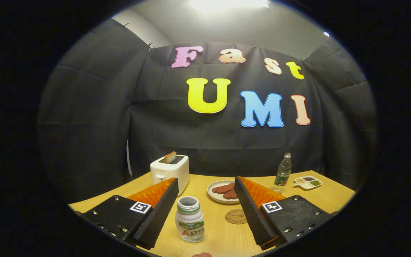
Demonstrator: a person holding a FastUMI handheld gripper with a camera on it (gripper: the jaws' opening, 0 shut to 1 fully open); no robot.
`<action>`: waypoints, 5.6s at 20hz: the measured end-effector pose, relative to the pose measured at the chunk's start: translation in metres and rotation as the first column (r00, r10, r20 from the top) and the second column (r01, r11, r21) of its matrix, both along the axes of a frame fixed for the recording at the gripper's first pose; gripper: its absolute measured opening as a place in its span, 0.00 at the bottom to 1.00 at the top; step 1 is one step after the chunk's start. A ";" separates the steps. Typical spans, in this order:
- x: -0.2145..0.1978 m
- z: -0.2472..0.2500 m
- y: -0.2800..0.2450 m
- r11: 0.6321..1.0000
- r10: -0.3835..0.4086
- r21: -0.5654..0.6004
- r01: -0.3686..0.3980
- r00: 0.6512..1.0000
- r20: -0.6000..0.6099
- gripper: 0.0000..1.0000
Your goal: Take the bottle from table, then pour the juice into the cup, finally place the bottle on the coaster
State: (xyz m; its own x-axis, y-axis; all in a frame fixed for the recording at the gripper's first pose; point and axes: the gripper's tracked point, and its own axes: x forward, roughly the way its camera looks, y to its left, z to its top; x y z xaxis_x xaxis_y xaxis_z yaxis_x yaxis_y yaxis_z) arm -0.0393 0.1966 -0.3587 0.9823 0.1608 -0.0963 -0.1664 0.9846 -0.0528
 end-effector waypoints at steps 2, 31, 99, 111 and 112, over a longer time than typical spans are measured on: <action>-0.002 -0.024 0.007 0.999 0.026 -0.030 -0.027 0.999 -0.019 0.97; 0.031 -0.093 -0.073 0.774 -0.079 0.539 0.332 0.896 -0.437 0.62; 0.080 -0.079 -0.147 -0.154 -0.011 0.822 0.548 0.831 -0.556 0.62; 0.076 -0.085 -0.151 -0.189 -0.009 0.808 0.558 0.822 -0.570 0.62; 0.076 -0.085 -0.151 -0.196 -0.009 0.807 0.558 0.821 -0.570 0.62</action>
State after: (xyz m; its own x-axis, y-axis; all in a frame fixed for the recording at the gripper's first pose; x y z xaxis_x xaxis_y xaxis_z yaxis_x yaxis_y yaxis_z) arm 0.0368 0.0453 -0.4433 0.9080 0.0537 -0.4154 0.4188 -0.1394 0.8973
